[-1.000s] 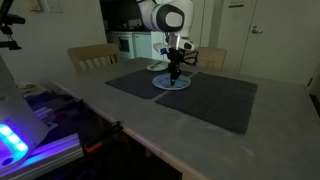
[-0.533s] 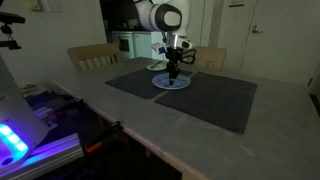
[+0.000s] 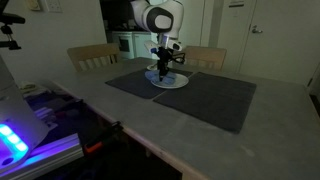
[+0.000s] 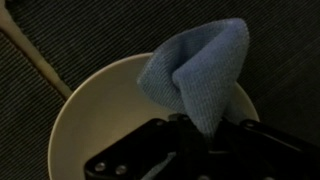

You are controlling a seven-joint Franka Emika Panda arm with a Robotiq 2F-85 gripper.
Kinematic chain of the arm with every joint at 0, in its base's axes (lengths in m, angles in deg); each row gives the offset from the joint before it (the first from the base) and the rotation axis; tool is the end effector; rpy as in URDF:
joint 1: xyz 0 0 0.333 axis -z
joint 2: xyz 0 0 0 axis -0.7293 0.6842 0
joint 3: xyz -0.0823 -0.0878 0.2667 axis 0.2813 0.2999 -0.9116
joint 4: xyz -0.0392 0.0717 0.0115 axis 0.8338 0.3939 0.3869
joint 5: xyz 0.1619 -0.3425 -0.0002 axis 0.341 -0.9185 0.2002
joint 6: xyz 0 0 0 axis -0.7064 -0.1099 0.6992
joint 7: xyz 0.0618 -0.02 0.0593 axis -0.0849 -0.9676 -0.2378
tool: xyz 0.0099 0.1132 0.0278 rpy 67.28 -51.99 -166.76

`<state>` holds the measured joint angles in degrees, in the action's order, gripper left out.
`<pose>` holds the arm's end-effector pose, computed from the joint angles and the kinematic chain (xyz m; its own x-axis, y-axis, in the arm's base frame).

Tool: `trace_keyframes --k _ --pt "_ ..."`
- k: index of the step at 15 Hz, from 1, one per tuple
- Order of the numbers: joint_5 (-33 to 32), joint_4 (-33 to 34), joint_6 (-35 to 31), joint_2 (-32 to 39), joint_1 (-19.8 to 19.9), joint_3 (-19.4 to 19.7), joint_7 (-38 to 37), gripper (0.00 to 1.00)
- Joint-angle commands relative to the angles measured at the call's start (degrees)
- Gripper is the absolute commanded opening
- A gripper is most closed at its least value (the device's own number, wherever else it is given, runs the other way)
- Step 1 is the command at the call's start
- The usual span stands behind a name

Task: Pick up the blue towel and wipe the plate on the right

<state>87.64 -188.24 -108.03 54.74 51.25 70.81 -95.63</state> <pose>0.5486 -0.0490 0.1389 0.8180 -0.5520 -0.1621 -0.5717 -0.8114 -0.1216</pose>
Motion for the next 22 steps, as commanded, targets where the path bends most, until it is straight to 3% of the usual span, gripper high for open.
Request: trace_keyframes --k 1,13,22 --pt "0.77 -0.23 0.23 0.6 0.81 -0.32 1.89 0.03" --pt "-11.92 0.19 2.94 -0.93 -1.58 7.97 -4.1 0.03" --pt "-5.08 0.33 1.39 0.12 0.67 2.54 -0.61 0.03"
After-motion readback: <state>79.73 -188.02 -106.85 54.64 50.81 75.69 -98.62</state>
